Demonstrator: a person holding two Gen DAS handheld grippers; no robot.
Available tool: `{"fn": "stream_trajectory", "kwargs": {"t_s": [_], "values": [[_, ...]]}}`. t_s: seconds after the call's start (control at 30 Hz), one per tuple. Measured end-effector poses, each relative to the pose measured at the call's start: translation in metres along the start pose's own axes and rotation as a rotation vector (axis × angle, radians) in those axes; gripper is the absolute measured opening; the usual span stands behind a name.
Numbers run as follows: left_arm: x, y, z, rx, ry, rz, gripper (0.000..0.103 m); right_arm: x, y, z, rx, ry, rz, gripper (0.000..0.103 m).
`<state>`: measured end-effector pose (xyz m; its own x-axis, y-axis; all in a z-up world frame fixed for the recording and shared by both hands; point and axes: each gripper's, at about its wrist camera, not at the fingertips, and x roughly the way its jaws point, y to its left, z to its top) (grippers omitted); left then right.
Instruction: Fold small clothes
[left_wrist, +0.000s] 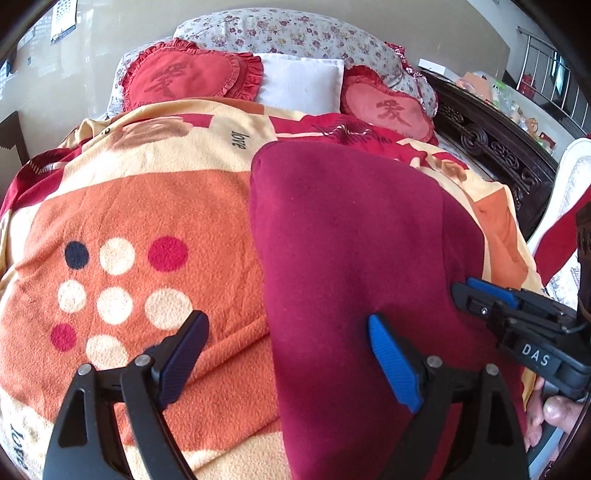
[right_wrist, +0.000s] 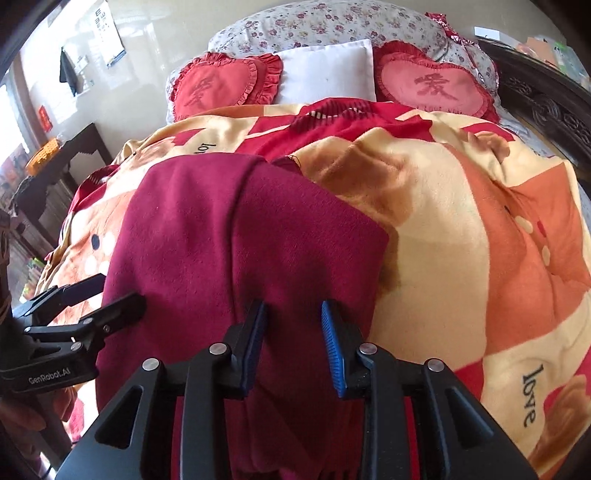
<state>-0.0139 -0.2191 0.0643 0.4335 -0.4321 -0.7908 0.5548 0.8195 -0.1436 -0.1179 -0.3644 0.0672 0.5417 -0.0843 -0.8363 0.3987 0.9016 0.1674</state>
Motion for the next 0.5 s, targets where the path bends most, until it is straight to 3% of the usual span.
{"fn": "stream_trajectory", "kwargs": {"t_s": [0.33,0.5], "values": [[-0.003,0.001,-0.001,-0.006,-0.003,0.014,0.092,-0.045,0.002,-0.014,0.016,-0.02,0.045,0.012],[-0.005,-0.001,-0.004,-0.008,0.002,0.022,0.092,-0.034,0.001,-0.039,0.001,0.026,0.02,0.022]]}}
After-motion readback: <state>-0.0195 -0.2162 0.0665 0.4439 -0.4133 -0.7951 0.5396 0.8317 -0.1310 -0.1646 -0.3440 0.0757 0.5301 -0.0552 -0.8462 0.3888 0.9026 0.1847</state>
